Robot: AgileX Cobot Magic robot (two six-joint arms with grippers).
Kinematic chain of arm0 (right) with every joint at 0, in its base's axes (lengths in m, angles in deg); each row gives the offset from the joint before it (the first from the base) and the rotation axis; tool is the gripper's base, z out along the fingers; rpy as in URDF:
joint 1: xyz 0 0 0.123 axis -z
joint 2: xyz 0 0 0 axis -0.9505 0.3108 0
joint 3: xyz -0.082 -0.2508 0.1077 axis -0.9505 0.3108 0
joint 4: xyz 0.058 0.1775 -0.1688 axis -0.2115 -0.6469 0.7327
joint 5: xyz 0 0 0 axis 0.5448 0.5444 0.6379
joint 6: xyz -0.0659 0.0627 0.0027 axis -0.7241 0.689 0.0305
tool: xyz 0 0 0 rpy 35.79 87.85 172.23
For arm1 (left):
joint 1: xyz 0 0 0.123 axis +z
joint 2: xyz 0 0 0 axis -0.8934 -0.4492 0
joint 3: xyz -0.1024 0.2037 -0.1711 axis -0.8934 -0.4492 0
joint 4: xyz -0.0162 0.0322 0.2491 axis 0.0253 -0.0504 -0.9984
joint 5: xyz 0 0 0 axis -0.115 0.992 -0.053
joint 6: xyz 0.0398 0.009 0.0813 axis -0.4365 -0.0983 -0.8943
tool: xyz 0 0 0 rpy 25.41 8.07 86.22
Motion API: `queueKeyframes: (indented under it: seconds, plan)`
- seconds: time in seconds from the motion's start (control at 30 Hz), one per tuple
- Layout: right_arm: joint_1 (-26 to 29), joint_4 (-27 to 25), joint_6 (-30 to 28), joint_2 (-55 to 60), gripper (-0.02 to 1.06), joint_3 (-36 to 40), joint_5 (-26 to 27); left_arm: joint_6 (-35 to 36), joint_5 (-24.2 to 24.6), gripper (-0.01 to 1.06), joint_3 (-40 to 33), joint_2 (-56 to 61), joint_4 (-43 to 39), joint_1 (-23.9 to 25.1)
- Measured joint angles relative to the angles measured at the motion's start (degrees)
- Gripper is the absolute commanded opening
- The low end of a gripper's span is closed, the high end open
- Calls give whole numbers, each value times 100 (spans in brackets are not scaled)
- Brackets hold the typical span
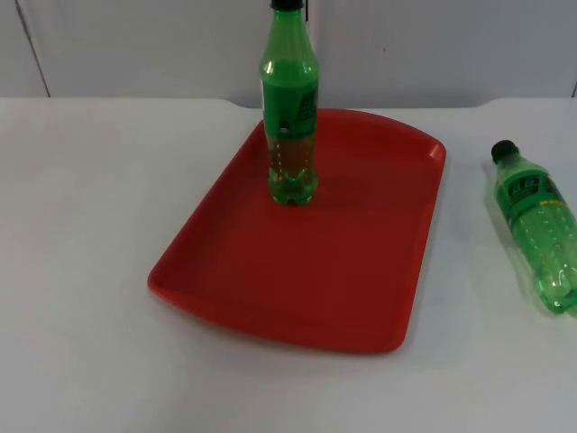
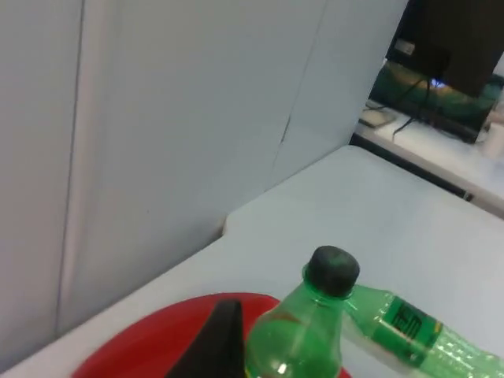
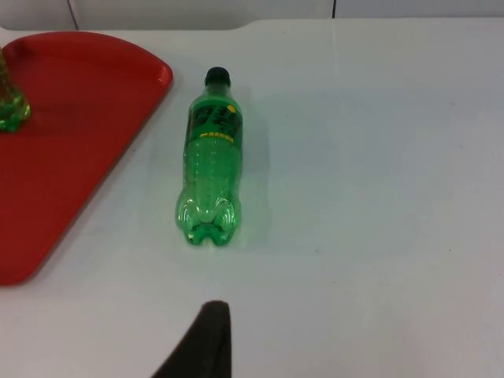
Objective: Place the bottle upright on the tray.
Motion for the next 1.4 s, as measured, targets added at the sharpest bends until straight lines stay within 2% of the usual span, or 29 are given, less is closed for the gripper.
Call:
queueKeyframes:
  seconds: [0.2, 0.33, 0.37, 0.53, 0.57, 0.67, 0.8, 0.87, 0.9, 1.1, 1.13, 1.2, 1.3, 1.33, 1.4]
  plan:
    - [0, 0, 0, 0, 105, 0, 0, 670, 22, 105, 0, 347, -331, 8]
    - [0, 0, 0, 0, 105, 0, 0, 1532, 651, 105, -22, 955, -749, 37]
    - [0, 0, 0, 0, 105, 0, 0, 1532, 651, 105, -22, 955, -749, 37]
    - [0, 0, 0, 0, 105, 0, 0, 2676, 1400, 105, -34, 1610, -787, 139]
    - [0, 0, 0, 0, 105, 0, 0, 2676, 1400, 105, -34, 1610, -787, 139]
    - [0, 0, 0, 0, 105, 0, 0, 3378, 1763, 105, -34, 1971, -800, 139]
    - [0, 0, 0, 0, 105, 0, 0, 3723, 2102, 105, -34, 2247, -802, 139]
    - [0, 0, 0, 0, 105, 0, 0, 3799, 2431, 105, -44, 2500, -814, 139]
    - [0, 0, 0, 0, 105, 0, 0, 3799, 2431, 105, -44, 2500, -814, 139]
    - [0, 0, 0, 0, 105, 0, 0, 3847, 4122, 105, -44, 3407, -828, 139]
    - [0, 0, 0, 0, 105, 0, 0, 3847, 4122, 105, -44, 3407, -828, 139]
    - [0, 0, 0, 0, 105, 0, 0, 3811, 4733, 105, -44, 3686, -818, 139]
    - [0, 0, 0, 0, 105, 0, 0, 3228, 5408, 105, -44, 3953, -818, 139]
    - [0, 0, 0, 0, 105, 0, 0, 3228, 5408, 105, -44, 3953, -818, 139]
    - [0, 0, 0, 0, 105, 0, 0, 2455, 5765, 105, -44, 4062, -818, 139]
